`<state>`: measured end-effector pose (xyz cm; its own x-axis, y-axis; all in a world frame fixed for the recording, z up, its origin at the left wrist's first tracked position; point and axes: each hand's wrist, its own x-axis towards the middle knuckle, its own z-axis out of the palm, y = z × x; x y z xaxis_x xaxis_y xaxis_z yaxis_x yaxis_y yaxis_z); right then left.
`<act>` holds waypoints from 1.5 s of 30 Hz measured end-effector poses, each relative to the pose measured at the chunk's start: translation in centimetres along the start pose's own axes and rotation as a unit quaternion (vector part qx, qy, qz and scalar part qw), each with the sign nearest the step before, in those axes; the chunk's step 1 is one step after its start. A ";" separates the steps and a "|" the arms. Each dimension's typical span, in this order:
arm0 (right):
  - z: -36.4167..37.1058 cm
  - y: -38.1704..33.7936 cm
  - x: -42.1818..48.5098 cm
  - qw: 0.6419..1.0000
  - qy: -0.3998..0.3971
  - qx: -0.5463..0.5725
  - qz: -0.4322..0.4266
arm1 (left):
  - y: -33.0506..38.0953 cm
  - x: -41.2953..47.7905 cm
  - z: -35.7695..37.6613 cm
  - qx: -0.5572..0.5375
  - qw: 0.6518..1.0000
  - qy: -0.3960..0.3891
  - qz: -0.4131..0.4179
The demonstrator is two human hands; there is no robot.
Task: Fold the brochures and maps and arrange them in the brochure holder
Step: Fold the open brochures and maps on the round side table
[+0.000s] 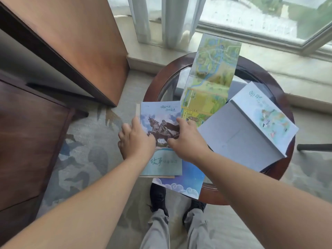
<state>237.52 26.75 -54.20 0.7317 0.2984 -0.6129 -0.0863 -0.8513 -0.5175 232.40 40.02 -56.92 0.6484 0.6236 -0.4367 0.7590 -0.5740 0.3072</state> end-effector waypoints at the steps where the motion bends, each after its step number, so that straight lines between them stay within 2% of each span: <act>1: 0.1 -0.1 -0.2 1.000 -0.004 -0.017 -0.006 | 0.0 -0.2 0.0 0.013 1.000 0.001 0.019; 7: 1.4 -0.8 -1.6 0.996 -0.032 -0.065 -0.043 | 0.4 -0.5 0.3 0.007 0.999 -0.037 0.037; 15: 2.9 -0.5 -1.8 0.976 -0.092 -0.197 -0.020 | -0.3 -0.6 1.4 0.096 0.990 -0.055 0.091; 18: 2.4 -0.7 -1.6 0.977 -0.109 -0.182 -0.009 | -0.3 -0.6 1.1 0.103 0.989 -0.063 0.083; 21: 0.5 0.1 -2.0 0.987 -0.080 -0.138 -0.028 | 0.4 -0.7 0.5 0.122 0.987 -0.051 0.087; 26: -5.1 4.4 -3.7 0.994 0.043 -0.101 -0.028 | 4.2 -2.4 -0.1 0.082 0.986 -0.029 0.145; 32: -12.2 12.9 -5.8 0.969 0.143 -0.179 0.087 | 10.9 -6.8 1.5 0.034 0.967 -0.096 0.233; 37: -14.0 18.1 -6.0 0.960 0.088 -0.222 0.145 | 14.8 -11.0 4.4 0.037 0.945 -0.180 0.272; 40: -13.7 19.3 -5.4 0.966 0.090 -0.215 0.114 | 16.3 -12.6 6.1 0.033 0.936 -0.223 0.269; 45: -13.9 20.1 -4.8 0.964 0.104 -0.234 0.065 | 18.7 -13.0 7.1 0.013 0.944 -0.247 0.217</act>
<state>241.69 2.25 -53.33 0.8593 0.1235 -0.4963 0.0920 -0.9919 -0.0875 237.71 17.38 -51.51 0.7872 0.0066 -0.6167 0.4217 -0.7355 0.5303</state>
